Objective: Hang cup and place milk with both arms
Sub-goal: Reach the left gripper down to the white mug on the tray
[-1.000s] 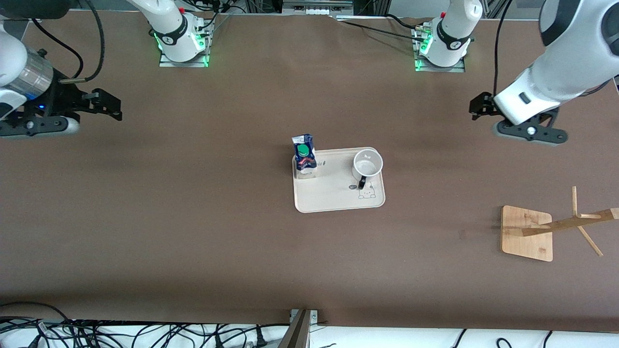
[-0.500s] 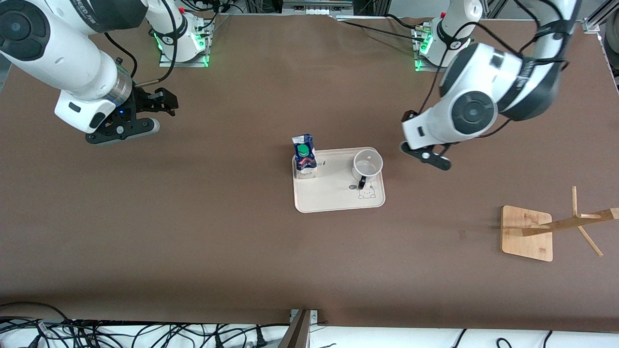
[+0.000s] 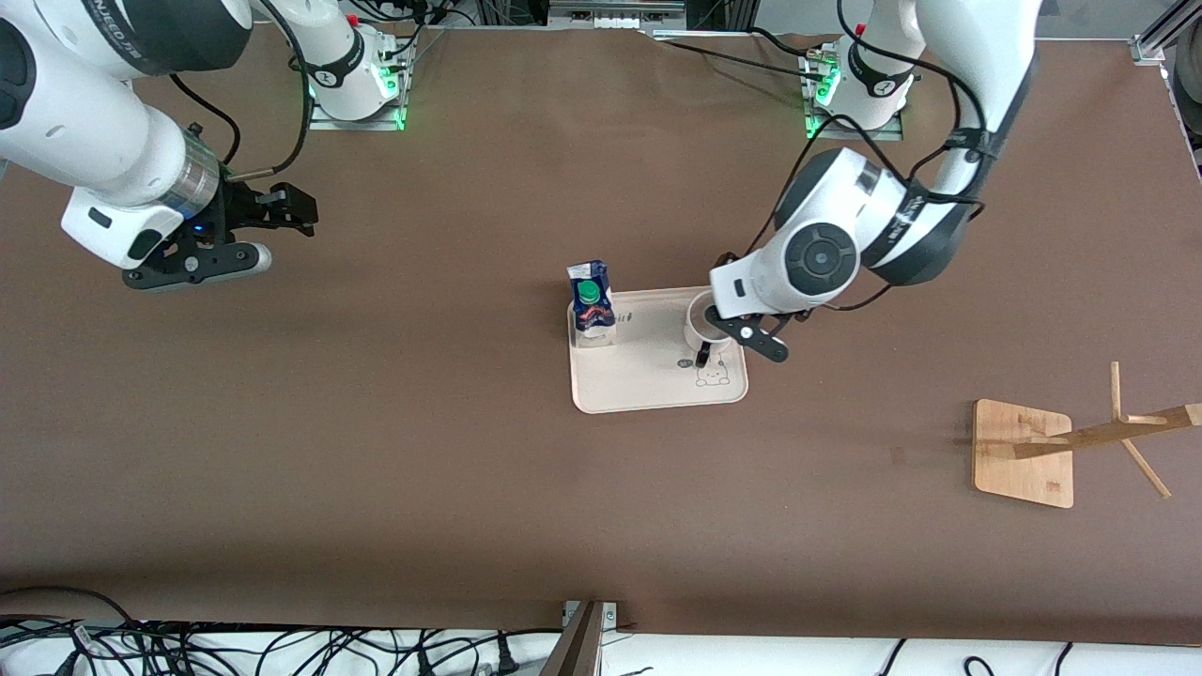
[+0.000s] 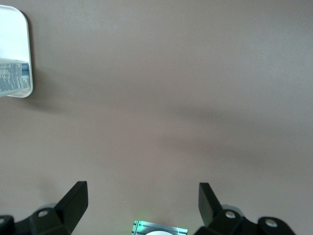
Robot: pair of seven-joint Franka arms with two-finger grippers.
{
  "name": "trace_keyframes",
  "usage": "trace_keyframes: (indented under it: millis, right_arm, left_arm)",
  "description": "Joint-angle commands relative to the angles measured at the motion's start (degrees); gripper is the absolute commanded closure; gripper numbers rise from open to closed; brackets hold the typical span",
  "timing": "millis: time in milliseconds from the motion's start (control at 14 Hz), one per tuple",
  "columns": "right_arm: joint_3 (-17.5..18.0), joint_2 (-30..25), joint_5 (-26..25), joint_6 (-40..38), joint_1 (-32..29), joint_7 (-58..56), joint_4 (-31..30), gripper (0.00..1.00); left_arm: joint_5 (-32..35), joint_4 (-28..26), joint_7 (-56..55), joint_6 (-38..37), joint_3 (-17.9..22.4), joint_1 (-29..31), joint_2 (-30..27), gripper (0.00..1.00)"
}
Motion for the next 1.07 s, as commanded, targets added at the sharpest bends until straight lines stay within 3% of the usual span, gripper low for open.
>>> trace_keyframes:
  millis: [0,214,429,643,857,929,1000]
  right_arm:
    - [-0.02,0.24,1.59,-0.69,-1.09,-0.67,1.21,0.0]
    - [-0.46,0.24,5.63,-0.69,-2.14,-0.58,1.12,0.0]
    - [-0.46,0.24,5.73,-0.95,-2.14,-0.58,1.12,0.0]
    - [-0.46,0.24,5.73,-1.04,-2.14,-0.58,1.03,0.0]
    - [-0.46,0.24,5.73,-1.04,-2.14,-0.58,1.03,0.0]
    - [-0.46,0.33,5.73,-1.04,-1.97,-0.58,0.94,0.0]
    - [-0.46,0.24,5.73,-1.04,-1.97,-0.58,0.94,0.0]
  left_arm:
    - [2.95,-0.33,-5.68,3.7,-0.07,-3.76,1.78,0.0]
    - [5.97,-3.76,-6.39,9.85,-0.16,-3.86,1.96,0.0]
    - [6.14,-4.65,-6.65,11.01,-0.16,-4.12,2.66,0.0]
    - [6.49,-8.94,-13.21,18.19,-0.07,-6.4,3.02,0.0]
    - [12.01,-9.39,-17.02,18.65,-0.07,-8.34,3.54,0.0]
    - [13.86,-9.48,-17.37,18.92,-0.07,-8.34,4.07,0.07]
    - [14.83,-9.4,-17.46,19.01,-0.16,-8.43,4.25,0.37]
